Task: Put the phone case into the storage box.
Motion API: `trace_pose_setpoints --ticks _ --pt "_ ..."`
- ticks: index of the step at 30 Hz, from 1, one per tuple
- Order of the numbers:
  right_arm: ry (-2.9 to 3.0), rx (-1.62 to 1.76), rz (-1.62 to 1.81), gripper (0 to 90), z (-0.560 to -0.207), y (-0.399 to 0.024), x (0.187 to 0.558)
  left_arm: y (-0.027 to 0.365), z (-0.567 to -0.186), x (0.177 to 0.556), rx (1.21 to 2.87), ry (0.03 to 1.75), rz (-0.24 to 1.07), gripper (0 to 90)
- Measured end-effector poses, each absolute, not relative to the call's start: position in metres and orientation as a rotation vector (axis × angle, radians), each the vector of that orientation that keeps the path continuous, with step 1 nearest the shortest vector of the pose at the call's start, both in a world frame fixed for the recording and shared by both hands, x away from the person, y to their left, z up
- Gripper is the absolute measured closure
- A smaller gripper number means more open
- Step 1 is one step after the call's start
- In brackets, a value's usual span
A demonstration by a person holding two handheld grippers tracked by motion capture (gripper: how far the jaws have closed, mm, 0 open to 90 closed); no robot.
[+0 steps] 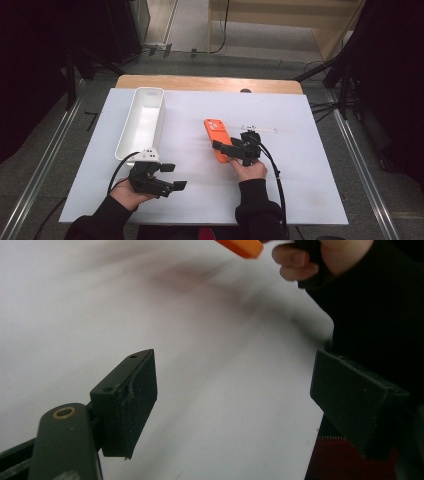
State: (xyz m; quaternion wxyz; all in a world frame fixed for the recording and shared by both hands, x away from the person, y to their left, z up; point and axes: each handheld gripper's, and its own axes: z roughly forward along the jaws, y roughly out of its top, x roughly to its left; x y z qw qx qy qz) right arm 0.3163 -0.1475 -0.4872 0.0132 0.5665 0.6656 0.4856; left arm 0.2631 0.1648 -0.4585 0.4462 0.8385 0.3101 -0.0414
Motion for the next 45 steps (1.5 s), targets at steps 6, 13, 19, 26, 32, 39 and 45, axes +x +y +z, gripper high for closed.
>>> trace_pose_setpoints --ticks 6,13,19,26,32,39,45 --pt "2.057 1.768 1.557 13.5 -0.493 -0.152 0.307 0.156 -0.449 0.274 2.079 0.784 -0.117 19.0" --pt "2.033 1.771 1.596 13.5 -0.498 -0.156 0.299 0.148 -0.444 0.285 2.088 0.830 -0.138 19.1" --pt "2.005 1.774 1.630 13.5 -0.500 -0.156 0.297 0.140 -0.439 0.296 2.076 0.850 -0.119 19.1" --pt "1.966 1.744 1.645 13.5 -0.501 -0.150 0.293 0.134 -0.434 0.308 2.064 0.882 -0.098 19.3" --pt "1.935 1.718 1.681 13.4 -0.499 -0.151 0.288 0.127 -0.429 0.317 2.067 0.877 -0.064 23.4" --pt "1.895 1.699 1.693 13.5 -0.498 -0.148 0.282 0.120 -0.421 0.328 2.061 0.907 -0.055 23.4" --pt "1.895 1.653 1.685 13.5 -0.497 -0.139 0.279 0.115 -0.416 0.337 2.040 0.931 -0.048 23.4"
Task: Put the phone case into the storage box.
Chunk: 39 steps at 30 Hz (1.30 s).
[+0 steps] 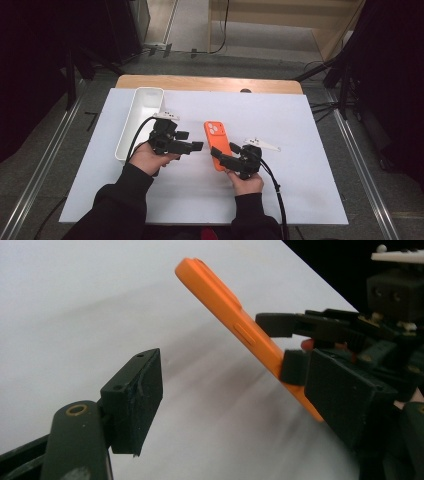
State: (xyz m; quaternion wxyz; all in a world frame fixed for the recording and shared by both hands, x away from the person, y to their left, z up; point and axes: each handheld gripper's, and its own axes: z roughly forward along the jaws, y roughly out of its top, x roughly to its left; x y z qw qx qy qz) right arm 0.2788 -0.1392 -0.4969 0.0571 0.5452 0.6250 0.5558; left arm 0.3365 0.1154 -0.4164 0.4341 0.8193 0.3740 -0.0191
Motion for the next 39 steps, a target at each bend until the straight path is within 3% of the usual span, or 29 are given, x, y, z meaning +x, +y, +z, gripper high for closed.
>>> trace_pose_setpoints --ticks 21,30,39 --pt "1.832 1.601 1.699 13.5 -0.497 -0.126 0.274 0.103 -0.404 0.354 2.028 0.978 0.006 23.6" --pt "1.809 1.598 1.709 13.5 -0.498 -0.121 0.274 0.097 -0.404 0.364 2.021 1.036 -0.011 27.1" --pt "1.791 1.589 1.728 13.4 -0.498 -0.118 0.275 0.089 -0.400 0.372 2.022 1.070 0.000 37.5"
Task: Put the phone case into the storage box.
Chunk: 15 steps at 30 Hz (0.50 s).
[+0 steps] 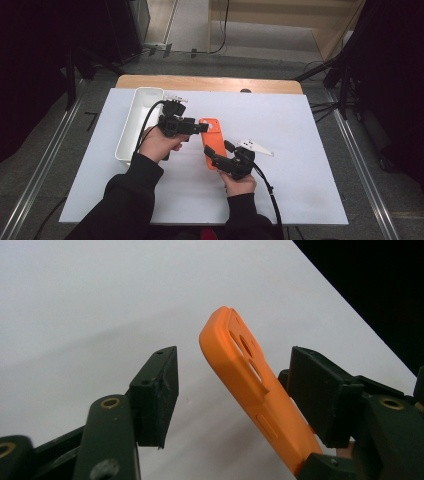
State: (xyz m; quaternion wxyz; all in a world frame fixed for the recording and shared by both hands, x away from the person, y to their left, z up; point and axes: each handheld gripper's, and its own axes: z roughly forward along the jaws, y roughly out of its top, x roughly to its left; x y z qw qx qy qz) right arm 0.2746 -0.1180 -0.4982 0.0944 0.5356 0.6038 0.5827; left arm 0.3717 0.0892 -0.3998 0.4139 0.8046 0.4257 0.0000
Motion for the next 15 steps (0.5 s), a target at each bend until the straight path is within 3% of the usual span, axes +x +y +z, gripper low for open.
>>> trace_pose_setpoints --ticks 15 --pt "1.791 1.567 1.717 13.4 -0.497 -0.114 0.273 0.083 -0.405 0.385 2.002 1.155 -0.082 48.1"
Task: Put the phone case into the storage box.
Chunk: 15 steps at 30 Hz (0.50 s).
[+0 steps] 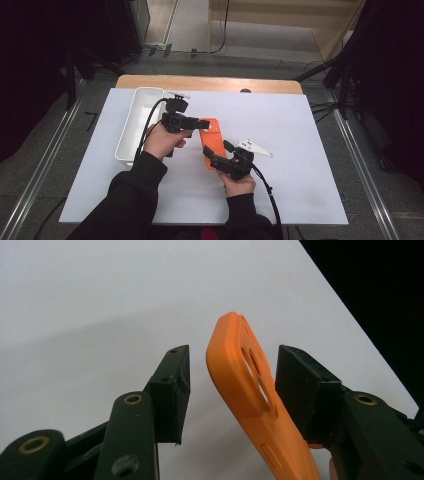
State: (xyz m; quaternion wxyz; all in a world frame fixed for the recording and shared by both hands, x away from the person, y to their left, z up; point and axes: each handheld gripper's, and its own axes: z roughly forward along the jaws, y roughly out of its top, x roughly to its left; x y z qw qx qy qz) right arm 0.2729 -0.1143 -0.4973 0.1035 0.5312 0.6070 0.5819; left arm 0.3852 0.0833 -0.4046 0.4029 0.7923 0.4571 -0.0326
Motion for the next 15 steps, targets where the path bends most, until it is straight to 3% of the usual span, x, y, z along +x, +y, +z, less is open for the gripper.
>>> trace_pose_setpoints --ticks 15 --pt "1.804 1.547 1.695 13.4 -0.4974 -0.1100 0.2723 0.0840 -0.4083 0.3898 1.980 1.176 -0.134 66.6"
